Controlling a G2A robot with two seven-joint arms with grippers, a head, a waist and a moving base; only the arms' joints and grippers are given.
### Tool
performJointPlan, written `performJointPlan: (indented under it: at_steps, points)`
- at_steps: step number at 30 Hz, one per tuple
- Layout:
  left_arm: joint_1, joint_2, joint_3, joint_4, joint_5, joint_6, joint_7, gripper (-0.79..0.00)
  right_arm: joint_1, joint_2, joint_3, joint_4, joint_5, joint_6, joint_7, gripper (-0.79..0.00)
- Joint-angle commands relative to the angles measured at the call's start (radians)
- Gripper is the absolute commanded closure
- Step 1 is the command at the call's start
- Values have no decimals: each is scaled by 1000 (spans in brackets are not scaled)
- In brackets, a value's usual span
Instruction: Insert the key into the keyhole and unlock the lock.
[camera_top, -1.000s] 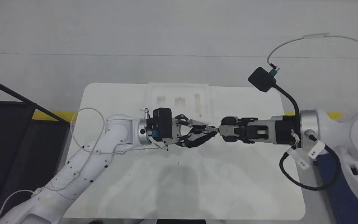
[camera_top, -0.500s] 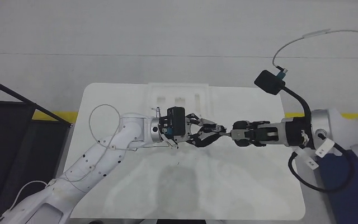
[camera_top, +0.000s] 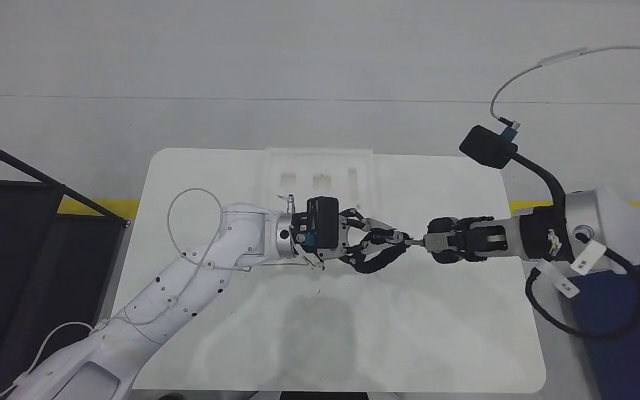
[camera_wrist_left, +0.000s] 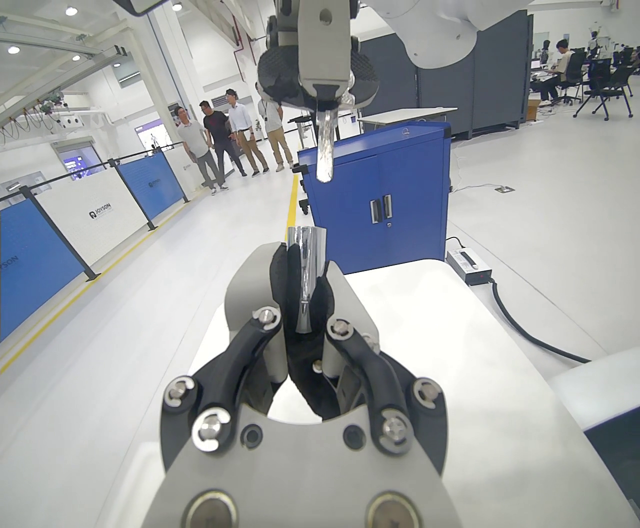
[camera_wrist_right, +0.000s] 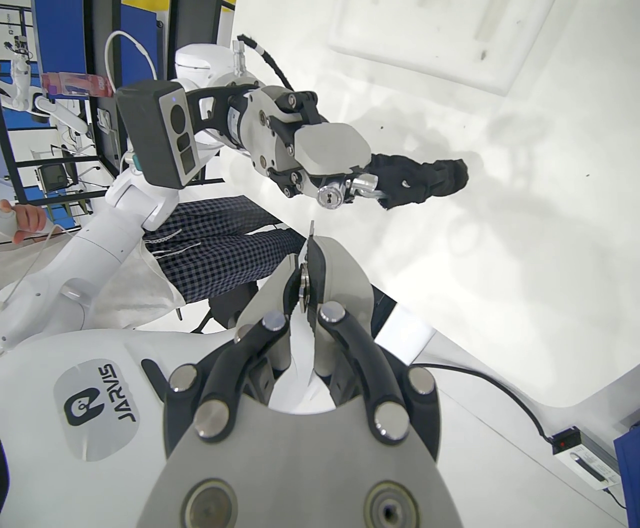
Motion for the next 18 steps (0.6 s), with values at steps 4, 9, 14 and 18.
performJointPlan:
  at_steps: [4,9,14,18]
  points:
    - [6,-6,-6,10,3,-6,7,0,-4,-3,-7,13,3,-24,-13,0]
    - [15,-10,-15,12,6,-20,3,0,-32,-4,-6,19,9,-76,-48,0]
    - [23,-15,-22,12,9,-28,0,0,-65,-4,-13,21,-1,-125,-56,0]
    - [29,-19,-28,14,12,-32,-1,0,-75,-1,-2,16,-14,-142,-40,0]
